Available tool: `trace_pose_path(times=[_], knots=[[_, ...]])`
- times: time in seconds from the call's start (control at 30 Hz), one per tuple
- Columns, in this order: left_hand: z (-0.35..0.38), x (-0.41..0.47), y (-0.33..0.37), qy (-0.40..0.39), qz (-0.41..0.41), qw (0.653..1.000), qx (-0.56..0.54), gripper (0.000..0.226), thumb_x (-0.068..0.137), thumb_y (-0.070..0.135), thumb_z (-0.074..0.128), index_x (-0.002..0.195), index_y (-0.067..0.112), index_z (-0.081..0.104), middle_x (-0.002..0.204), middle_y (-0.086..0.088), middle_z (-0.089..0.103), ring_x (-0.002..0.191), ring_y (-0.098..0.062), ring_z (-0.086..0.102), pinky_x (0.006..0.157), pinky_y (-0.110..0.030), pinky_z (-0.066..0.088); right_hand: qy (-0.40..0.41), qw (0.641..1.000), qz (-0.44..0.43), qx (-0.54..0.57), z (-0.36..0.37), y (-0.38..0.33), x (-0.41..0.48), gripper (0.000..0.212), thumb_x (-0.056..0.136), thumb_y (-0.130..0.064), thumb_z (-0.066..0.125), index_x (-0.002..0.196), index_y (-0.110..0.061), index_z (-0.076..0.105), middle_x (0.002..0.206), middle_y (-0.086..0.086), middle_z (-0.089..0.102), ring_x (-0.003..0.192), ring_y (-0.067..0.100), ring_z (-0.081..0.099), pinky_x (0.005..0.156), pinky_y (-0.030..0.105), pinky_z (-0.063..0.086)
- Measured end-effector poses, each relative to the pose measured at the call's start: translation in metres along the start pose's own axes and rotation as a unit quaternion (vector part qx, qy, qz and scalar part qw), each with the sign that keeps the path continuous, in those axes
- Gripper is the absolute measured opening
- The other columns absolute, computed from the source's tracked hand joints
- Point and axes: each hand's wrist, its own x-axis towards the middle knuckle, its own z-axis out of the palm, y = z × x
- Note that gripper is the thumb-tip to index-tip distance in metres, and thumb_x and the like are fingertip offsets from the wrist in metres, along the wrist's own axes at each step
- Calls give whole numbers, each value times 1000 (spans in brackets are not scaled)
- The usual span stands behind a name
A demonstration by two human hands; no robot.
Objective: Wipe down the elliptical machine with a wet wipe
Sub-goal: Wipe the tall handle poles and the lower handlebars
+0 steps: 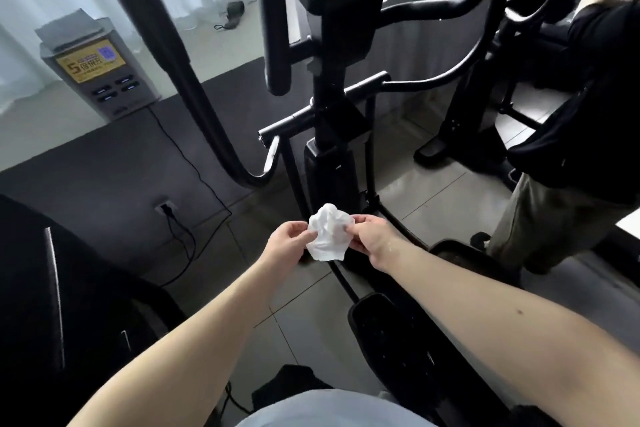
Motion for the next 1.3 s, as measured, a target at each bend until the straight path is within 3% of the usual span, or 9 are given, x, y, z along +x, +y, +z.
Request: trace_pose_path(times=[0.13,0.27,0.43,0.57,0.67,0.8,0.93,1.07,1.3], knots=[[19,-3,8,-40,38,998,11,31,89,15,76,117,21,68,104,5,77,95,-11,74,82,-26,59,-6,1000,19,-5,-16,4,11,16,94,-9,69,110,-10,67,111,12,74,100,26,73,87,40,62],[26,8,9,-28,64,998,5,37,89,13,77,123,20,66,104,3,76,96,-10,73,90,-29,58,-19,997,59,38,-33,-5,15,11,99,-12,59,92,-17,66,91,2,69,83,14,66,67,26,56],[34,26,18,-70,108,992,16,63,86,3,77,140,25,54,106,0,72,95,-6,71,83,-19,54,3,995,68,66,-44,-12,23,12,99,-9,59,100,-18,66,88,1,68,81,15,65,66,28,52],[36,50,20,-122,158,968,152,73,78,18,85,143,28,54,133,7,55,116,-9,59,90,-25,57,10,995,78,67,-41,-13,33,16,97,-8,57,91,-20,65,77,-3,65,73,13,63,63,26,50],[38,74,16,-127,196,945,229,59,75,29,84,131,27,66,141,7,42,126,-13,44,92,-29,55,18,994,84,73,-34,-10,40,17,99,-9,56,88,-20,62,79,-1,62,72,15,61,65,28,51],[31,110,11,-154,226,928,253,2,84,39,74,85,37,73,124,11,61,113,-16,58,85,-29,53,69,990,86,87,-14,2,56,9,102,-10,56,100,-15,63,83,4,63,71,18,61,63,30,52],[16,134,8,-194,155,940,233,13,90,29,70,102,23,72,99,9,73,90,-10,68,73,-22,51,113,983,86,119,15,16,77,9,102,-20,59,108,-14,62,100,8,63,79,19,62,63,29,52],[3,160,1,-195,147,938,248,12,93,27,67,90,16,64,87,2,69,75,-10,60,65,-20,46,141,978,45,146,39,31,98,19,93,-10,60,109,-18,67,115,7,67,104,24,65,94,43,58],[13,188,-23,-173,91,956,217,26,78,42,63,89,18,60,88,-8,69,72,-19,60,70,-50,56,248,958,56,130,51,72,120,24,83,-6,77,99,-15,62,100,11,69,88,32,74,80,48,64]])
